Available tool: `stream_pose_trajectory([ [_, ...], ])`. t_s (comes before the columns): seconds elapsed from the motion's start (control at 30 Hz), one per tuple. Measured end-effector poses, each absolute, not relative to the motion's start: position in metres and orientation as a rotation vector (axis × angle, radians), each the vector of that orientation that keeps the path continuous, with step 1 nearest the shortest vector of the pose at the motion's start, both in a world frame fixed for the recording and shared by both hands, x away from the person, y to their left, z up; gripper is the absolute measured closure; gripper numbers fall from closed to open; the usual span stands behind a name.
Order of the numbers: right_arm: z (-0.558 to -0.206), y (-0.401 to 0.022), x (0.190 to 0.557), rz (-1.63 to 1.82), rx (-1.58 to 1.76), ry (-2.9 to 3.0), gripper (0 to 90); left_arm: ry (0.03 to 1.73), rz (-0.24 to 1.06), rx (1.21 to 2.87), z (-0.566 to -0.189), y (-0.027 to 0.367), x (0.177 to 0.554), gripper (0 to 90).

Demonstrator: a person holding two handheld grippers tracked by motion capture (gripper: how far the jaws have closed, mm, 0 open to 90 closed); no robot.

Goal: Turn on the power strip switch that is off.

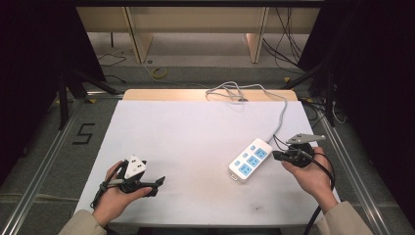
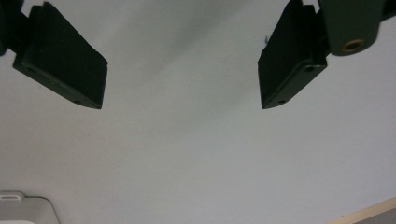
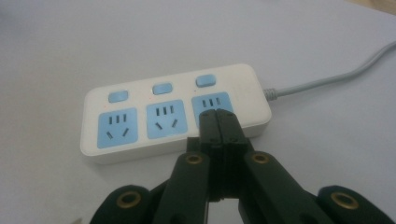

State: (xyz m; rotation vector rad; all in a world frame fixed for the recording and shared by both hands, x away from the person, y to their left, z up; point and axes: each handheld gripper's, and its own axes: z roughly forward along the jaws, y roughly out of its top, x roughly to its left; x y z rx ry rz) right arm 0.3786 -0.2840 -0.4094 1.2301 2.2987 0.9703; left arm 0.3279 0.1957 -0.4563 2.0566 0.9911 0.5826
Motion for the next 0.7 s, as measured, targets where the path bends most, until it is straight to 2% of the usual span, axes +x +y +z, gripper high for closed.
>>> stream_pose_trajectory([
  [0.7, -0.4065, -0.2770, 0.3883, 0.925, 1.235, 2.325, 90.0, 0.989, 0.582, 2.057, -0.4563, 0.1956, 0.3279, 15.4],
])
